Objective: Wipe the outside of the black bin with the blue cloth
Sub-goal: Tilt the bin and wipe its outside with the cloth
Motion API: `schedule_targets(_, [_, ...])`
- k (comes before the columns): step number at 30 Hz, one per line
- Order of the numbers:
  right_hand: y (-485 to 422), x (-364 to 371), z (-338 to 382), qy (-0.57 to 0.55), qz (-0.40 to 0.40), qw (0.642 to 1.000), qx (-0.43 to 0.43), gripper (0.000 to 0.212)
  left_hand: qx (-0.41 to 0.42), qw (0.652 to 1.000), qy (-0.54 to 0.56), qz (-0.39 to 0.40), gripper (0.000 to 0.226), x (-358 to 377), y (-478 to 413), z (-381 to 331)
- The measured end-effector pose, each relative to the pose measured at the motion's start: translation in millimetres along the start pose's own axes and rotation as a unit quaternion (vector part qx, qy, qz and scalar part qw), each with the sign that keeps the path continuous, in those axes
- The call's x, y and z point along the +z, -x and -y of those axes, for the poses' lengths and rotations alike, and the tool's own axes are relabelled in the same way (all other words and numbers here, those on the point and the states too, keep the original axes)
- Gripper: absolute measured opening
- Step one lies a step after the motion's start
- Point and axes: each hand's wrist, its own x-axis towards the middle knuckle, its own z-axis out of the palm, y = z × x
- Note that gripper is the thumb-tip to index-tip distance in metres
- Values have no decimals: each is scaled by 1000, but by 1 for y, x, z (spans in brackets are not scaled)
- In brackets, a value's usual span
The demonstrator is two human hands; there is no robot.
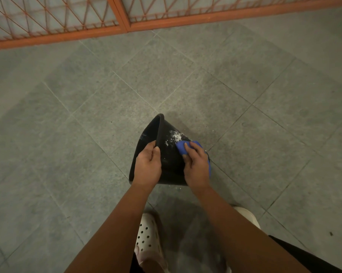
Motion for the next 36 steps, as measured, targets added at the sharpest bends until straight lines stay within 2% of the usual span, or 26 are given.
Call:
schedule_targets(2, [4, -2, -2, 7, -14, 1000, 17, 33, -1, 1000, -8, 1, 30, 1, 0, 0])
schedule_targets(6, [21, -1, 0, 22, 18, 997, -75, 31, -5, 1000, -3, 10, 29, -3, -4, -1])
schedule_targets(9, [16, 1, 9, 18, 30, 993, -113, 33, 7, 999, -6, 37, 29, -6, -3, -1])
schedule_targets(11, [6, 2, 12, 20, 32, 995, -94, 35, 1, 1000, 1, 30, 30, -5, -2, 0])
schedule_targets(15, [-1, 2, 4, 48, -7, 999, 16, 35, -9, 1000, -3, 14, 31, -2, 0, 1])
schedule_targets(17, [5, -1, 0, 58, -23, 997, 33, 32, -15, 1000, 4, 17, 30, -2, 0, 1])
schedule_targets(23, [11, -1, 17, 14, 17, 989, -147, 35, 8, 998, 9, 66, 31, -5, -2, -4])
schedule_targets(26, [-1, 1, 19, 4, 31, 994, -102, 36, 11, 999, 13, 50, 31, -5, -1, -3])
schedule_targets(30, [4, 2, 10, 15, -16, 1000, -6, 35, -9, 999, 21, 39, 30, -2, -1, 0])
schedule_targets(32, [12, -1, 5, 4, -24, 999, -35, 32, -19, 998, 42, 34, 29, -3, -2, 0])
schedule_targets(36, [24, 2, 8, 8, 11, 985, -174, 35, -70, 988, 130, 41, 29, -8, -7, -1])
